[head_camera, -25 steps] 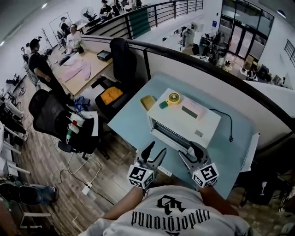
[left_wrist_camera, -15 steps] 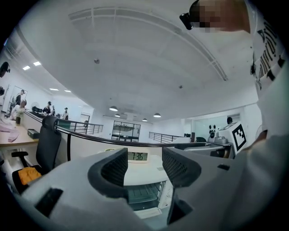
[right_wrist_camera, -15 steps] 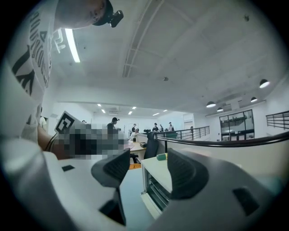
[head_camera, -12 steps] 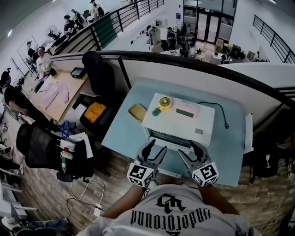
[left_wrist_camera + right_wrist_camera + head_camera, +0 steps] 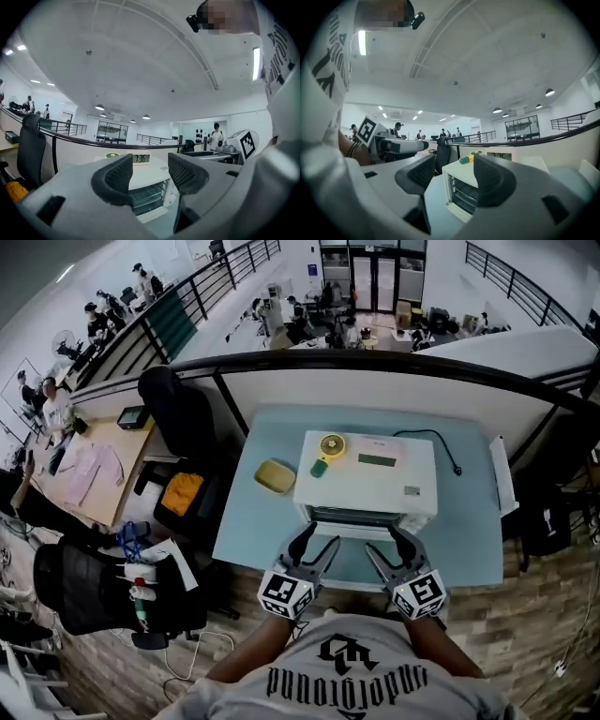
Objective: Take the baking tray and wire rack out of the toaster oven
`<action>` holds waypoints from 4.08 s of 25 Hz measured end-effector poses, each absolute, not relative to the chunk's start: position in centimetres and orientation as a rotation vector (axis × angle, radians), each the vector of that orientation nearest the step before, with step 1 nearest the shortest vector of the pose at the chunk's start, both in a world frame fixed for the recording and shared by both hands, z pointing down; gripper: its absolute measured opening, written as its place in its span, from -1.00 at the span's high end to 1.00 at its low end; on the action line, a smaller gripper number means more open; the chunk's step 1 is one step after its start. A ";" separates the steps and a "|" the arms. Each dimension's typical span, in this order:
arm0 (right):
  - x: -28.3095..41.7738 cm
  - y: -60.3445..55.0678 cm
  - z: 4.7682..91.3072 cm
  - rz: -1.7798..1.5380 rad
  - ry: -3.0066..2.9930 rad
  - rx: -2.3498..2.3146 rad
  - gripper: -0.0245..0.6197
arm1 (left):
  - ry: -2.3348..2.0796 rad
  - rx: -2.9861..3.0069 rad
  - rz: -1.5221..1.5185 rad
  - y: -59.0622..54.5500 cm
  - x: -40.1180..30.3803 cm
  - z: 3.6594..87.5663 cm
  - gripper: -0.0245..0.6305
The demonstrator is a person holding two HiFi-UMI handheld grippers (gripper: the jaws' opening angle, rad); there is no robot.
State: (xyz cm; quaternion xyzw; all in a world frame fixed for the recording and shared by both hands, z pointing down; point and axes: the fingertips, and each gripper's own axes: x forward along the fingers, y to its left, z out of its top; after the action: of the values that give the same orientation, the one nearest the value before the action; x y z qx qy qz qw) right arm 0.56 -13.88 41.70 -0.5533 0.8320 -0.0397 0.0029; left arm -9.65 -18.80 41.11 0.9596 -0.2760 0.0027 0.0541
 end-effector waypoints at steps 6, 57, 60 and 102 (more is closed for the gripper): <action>-0.5 -13.2 42.7 -0.131 2.578 -1.811 0.16 | -0.728 2.950 0.053 -18.9 -9.9 42.5 0.18; 8.6 -27.6 65.2 -1.096 1.581 -1.355 0.30 | -0.586 1.843 -0.369 -32.3 -2.1 67.7 0.17; 8.5 -28.4 65.5 -1.114 1.584 -1.338 0.32 | -0.563 1.803 -0.397 -32.9 -1.3 67.2 0.17; 3.3 -18.8 68.2 -1.268 1.602 -1.395 0.92 | -0.549 1.796 -0.283 -23.2 -6.1 68.9 0.91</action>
State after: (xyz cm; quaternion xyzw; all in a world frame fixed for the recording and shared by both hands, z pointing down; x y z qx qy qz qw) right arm 3.27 -18.75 68.18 -0.5328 0.6118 -0.4843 0.3275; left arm -6.08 -23.15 68.85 0.7691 -0.2350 -0.1212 0.5818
